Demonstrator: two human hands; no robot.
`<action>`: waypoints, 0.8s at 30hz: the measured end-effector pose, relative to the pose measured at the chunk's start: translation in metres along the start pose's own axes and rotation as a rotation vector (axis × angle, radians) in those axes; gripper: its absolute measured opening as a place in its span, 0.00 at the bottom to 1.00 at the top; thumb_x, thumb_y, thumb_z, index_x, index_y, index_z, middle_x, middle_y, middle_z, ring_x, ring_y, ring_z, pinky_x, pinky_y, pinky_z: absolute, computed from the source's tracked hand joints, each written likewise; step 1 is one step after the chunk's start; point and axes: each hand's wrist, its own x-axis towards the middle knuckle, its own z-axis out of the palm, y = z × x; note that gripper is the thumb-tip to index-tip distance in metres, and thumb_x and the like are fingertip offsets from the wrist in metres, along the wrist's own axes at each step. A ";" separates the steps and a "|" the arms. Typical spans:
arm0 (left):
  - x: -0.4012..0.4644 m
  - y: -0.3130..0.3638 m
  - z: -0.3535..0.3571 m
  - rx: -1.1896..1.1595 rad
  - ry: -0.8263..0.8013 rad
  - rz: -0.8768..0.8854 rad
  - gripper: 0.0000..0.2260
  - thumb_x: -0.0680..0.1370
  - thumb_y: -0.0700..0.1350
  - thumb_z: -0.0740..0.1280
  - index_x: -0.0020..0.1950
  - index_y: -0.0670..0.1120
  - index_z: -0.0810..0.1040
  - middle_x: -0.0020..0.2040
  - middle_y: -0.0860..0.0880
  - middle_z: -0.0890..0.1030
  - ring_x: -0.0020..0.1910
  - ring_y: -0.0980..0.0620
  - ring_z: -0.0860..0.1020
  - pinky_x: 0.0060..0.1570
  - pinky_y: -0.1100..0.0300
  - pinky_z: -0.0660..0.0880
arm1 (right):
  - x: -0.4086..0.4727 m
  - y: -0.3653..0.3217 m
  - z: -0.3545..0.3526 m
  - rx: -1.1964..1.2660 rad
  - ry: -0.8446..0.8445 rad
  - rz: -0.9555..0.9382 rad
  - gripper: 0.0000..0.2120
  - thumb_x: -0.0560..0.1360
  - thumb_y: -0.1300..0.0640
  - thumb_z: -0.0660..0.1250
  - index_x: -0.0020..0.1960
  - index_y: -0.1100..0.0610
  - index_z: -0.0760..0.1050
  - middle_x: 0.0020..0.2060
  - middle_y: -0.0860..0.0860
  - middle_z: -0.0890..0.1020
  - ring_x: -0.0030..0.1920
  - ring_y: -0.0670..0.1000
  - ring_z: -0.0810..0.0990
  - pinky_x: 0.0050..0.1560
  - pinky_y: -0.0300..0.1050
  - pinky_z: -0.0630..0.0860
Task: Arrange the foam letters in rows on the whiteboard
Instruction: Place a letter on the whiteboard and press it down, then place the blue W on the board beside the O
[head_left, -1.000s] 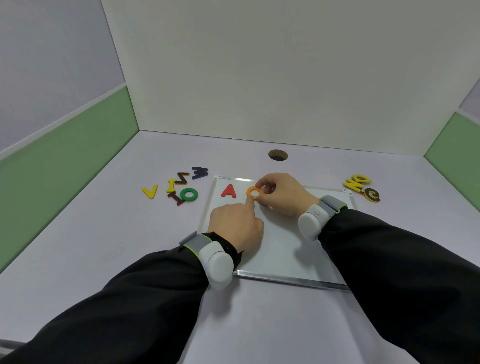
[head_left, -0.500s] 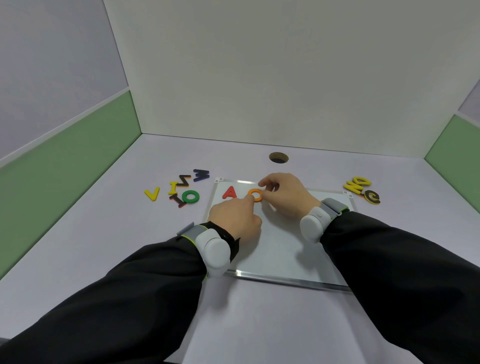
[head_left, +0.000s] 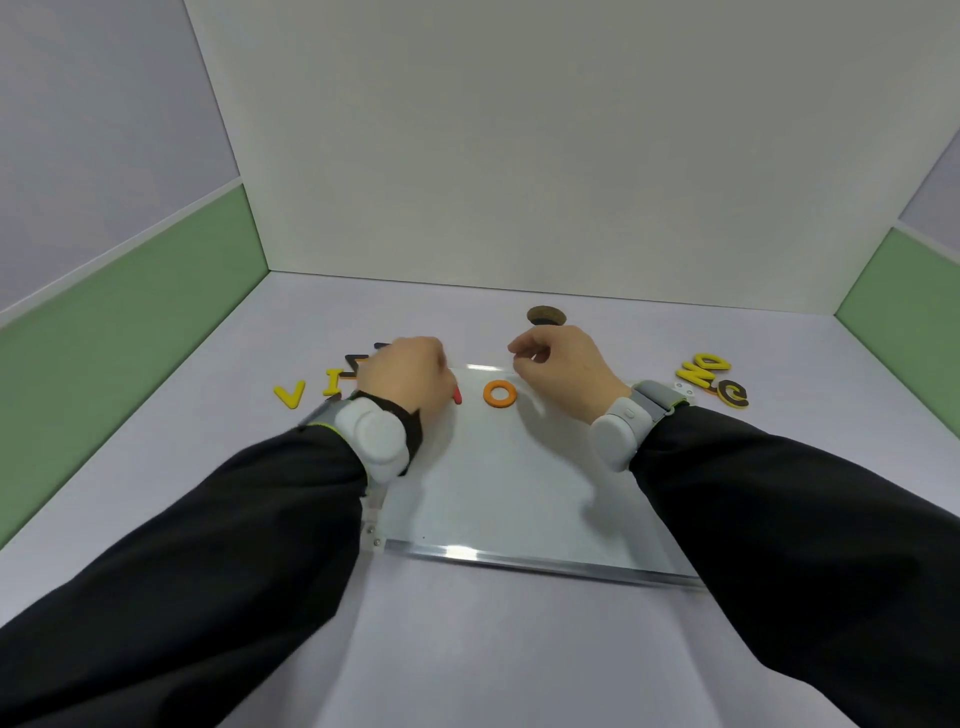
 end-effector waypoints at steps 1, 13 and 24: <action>0.009 -0.010 0.000 0.010 0.014 -0.027 0.10 0.76 0.45 0.63 0.54 0.47 0.80 0.51 0.47 0.81 0.48 0.44 0.79 0.44 0.56 0.72 | 0.003 -0.003 0.001 0.012 -0.002 -0.009 0.11 0.75 0.60 0.65 0.54 0.52 0.82 0.45 0.44 0.81 0.45 0.44 0.77 0.50 0.37 0.72; 0.068 -0.058 0.017 0.304 -0.044 -0.012 0.15 0.78 0.54 0.60 0.55 0.48 0.81 0.55 0.46 0.76 0.57 0.43 0.70 0.51 0.53 0.68 | 0.046 -0.042 0.051 0.025 -0.137 -0.099 0.13 0.72 0.60 0.68 0.55 0.55 0.82 0.52 0.49 0.84 0.51 0.48 0.80 0.55 0.42 0.76; 0.086 -0.058 0.000 0.226 -0.111 0.041 0.13 0.82 0.50 0.59 0.57 0.49 0.82 0.55 0.46 0.81 0.53 0.43 0.78 0.54 0.54 0.68 | 0.052 -0.050 0.065 0.049 -0.132 -0.113 0.16 0.73 0.61 0.67 0.59 0.56 0.80 0.55 0.50 0.83 0.55 0.50 0.80 0.60 0.44 0.76</action>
